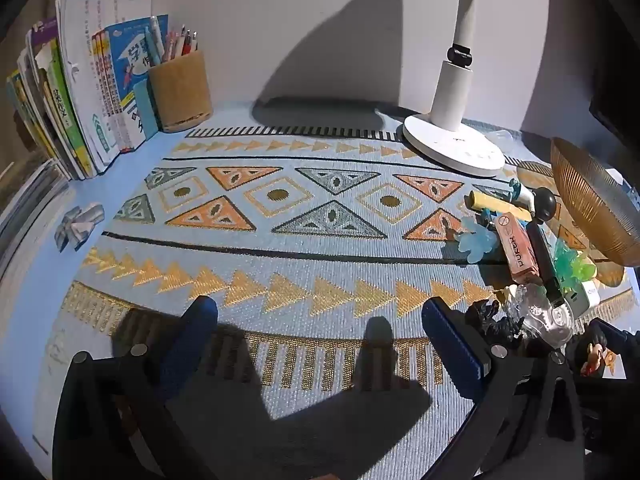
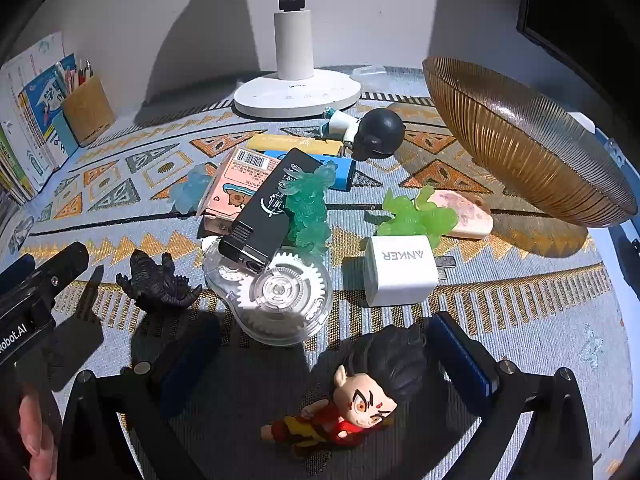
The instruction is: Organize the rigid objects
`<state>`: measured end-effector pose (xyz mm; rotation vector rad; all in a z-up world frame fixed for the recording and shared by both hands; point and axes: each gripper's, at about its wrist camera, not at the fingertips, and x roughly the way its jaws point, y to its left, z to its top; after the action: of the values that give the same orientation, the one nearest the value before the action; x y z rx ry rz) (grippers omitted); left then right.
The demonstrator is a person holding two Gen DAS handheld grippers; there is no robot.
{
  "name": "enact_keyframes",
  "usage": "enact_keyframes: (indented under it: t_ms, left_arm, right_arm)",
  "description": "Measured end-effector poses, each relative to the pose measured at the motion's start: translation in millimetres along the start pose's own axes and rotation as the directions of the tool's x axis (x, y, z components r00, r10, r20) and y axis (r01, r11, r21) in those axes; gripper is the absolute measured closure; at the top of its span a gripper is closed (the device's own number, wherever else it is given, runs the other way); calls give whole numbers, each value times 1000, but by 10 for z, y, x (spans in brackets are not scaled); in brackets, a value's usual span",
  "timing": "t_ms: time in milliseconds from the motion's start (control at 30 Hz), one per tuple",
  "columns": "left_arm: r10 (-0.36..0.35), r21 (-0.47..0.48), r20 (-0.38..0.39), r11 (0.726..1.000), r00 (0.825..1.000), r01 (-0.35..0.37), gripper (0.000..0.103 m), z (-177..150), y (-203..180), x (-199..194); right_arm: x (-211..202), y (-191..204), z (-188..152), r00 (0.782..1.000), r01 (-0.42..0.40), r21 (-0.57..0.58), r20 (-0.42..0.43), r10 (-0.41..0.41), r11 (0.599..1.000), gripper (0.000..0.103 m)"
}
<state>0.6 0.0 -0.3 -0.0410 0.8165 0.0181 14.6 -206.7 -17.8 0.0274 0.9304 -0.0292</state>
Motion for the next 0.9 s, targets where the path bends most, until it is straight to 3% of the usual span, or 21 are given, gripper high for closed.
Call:
enact_keyframes:
  t_ms: [500,600,700,900]
  left_arm:
    - [2,0,8,1000,1000,-2,1,42,-7,5]
    - [-10,1,-40,1000,999,10,1,12,-13,11]
    - [-70,-13,-161,998,984,68,1,-133,-21,48]
    - [-26,65,-188,997,982,38,1,-363,-185,-139]
  right_arm:
    - [-27,20,-30,1000,10,5,-29,-10,1000,0]
    - [-78,-11,-61,995,-18,-20,-97,16,1000,0]
    - [-146,-61,-154,993,-48,-47,-107,43,998,0]
    - [-296,-64,-327,989,-57,-67,-141,47,996,0]
